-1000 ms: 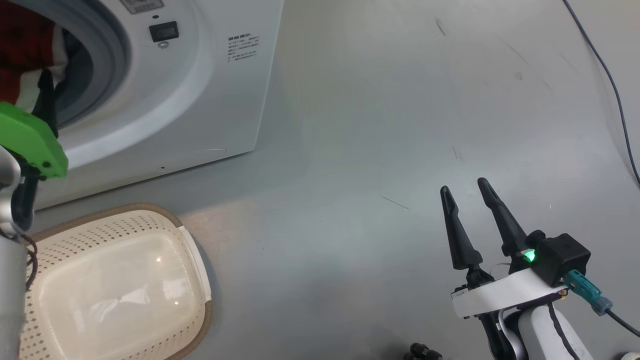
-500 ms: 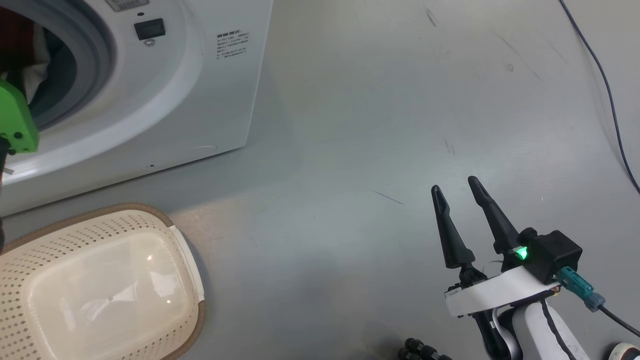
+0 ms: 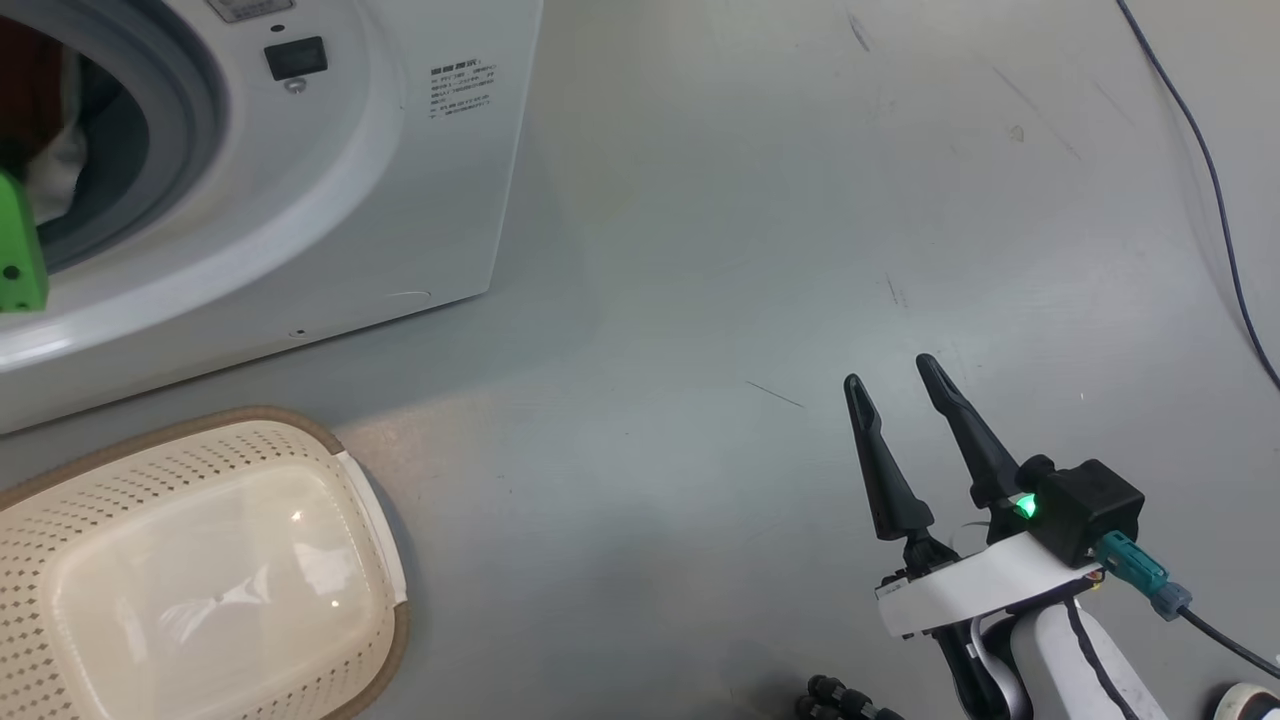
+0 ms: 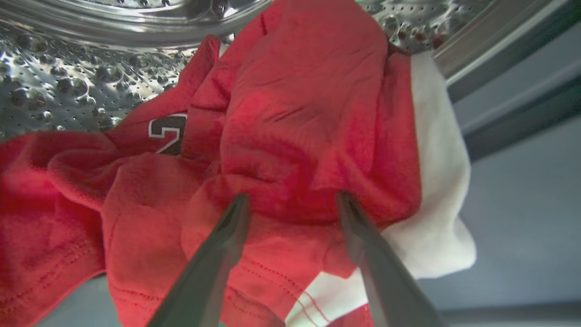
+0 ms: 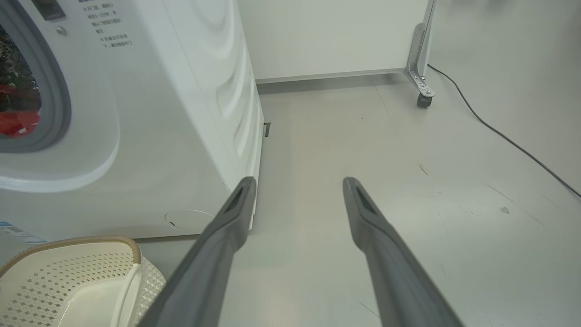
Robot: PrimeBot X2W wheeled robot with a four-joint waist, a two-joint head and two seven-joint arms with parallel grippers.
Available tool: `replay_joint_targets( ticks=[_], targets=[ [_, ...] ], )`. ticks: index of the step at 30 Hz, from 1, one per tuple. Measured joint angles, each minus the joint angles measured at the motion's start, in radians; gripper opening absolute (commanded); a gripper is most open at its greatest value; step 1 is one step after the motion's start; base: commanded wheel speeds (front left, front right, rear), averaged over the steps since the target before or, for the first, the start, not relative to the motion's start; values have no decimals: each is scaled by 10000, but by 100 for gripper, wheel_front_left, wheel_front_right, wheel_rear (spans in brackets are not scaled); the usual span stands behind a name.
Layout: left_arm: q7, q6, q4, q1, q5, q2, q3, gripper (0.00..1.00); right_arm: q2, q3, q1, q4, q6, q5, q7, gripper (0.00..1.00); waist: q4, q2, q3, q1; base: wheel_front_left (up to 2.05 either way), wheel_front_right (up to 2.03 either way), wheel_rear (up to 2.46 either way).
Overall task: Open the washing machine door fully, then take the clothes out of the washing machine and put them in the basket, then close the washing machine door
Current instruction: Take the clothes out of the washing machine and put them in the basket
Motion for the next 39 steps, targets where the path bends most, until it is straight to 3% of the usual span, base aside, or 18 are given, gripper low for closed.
replay_joint_targets(
  ticks=[14,33,34,35,36,39],
  targets=[
    [1066,-92,861,-629,-21,50,-23,100,0,213,-155,21,0,159,0,100,-81,0,90,0,0,0,0],
    [1720,-221,1312,-1331,-111,161,-42,100,2,349,-405,-63,-113,372,0,100,-312,0,534,-1,0,0,0],
    [1781,-240,1335,-1375,-109,161,-44,81,2,359,-408,-63,-115,372,0,100,-311,0,540,-1,0,0,0],
    [1783,-280,1369,-1415,-111,161,-48,6,2,366,-410,-63,-115,374,0,100,-308,0,545,-1,0,0,0],
    [1783,-341,1392,-1433,-113,161,-50,0,2,372,-417,-63,-117,374,0,100,-305,0,549,-1,0,0,0],
    [1747,-525,1440,-1524,-140,29,-140,0,2,349,-524,-58,-186,374,0,100,-265,0,516,-1,0,0,0]
  ],
)
